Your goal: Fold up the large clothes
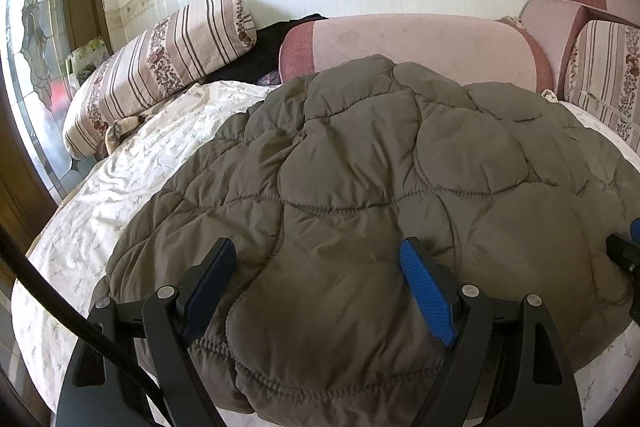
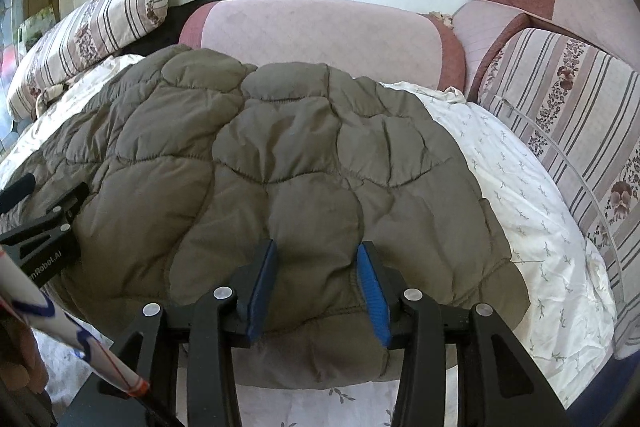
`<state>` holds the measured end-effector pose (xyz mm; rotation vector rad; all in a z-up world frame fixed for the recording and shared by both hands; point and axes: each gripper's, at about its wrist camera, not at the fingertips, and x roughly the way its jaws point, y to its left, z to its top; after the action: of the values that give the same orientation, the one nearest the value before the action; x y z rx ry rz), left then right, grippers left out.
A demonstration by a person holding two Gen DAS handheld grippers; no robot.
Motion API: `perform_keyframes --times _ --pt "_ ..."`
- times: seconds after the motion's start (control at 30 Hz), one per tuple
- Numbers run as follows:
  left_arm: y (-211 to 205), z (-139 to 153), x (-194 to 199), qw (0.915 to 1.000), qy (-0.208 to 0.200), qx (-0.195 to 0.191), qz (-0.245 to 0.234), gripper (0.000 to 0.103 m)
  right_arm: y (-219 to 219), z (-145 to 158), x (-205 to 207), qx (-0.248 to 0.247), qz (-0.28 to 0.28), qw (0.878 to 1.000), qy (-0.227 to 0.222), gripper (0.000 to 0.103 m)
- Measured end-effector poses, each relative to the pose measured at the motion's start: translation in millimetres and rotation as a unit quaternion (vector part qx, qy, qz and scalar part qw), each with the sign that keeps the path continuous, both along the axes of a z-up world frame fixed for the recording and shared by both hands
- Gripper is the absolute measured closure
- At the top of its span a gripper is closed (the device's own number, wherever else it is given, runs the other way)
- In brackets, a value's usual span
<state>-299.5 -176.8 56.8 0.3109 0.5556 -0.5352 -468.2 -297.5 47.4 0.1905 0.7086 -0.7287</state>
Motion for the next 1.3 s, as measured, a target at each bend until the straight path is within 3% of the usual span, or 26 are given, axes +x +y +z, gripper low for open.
perform_keyframes --times 0.67,0.73,0.9,1.17,1.3 --pt "6.1 -4.0 -7.9 0.9999 -0.009 0.011 -0.003 0.019 10.0 -19.4 13.5 -0.049 -0.005 0.998 0.039 0.054" --pt "15.0 -0.7 -14.5 1.0000 -0.002 0.005 -0.005 0.019 14.6 -16.2 8.9 -0.052 -0.012 0.998 0.037 0.053" --pt "38.1 -0.9 -37.9 0.9999 0.000 0.007 -0.014 0.019 32.6 -5.4 -13.8 -0.046 -0.022 0.999 0.014 0.035" --pt "58.3 -1.3 -57.1 0.9996 0.017 0.011 -0.018 0.019 64.9 -2.5 -46.6 -0.020 -0.016 1.000 -0.001 0.034" --pt "67.8 -4.3 -45.8 0.9993 0.032 0.014 0.012 0.019 71.5 0.4 -52.1 -0.024 -0.013 1.000 -0.004 0.034"
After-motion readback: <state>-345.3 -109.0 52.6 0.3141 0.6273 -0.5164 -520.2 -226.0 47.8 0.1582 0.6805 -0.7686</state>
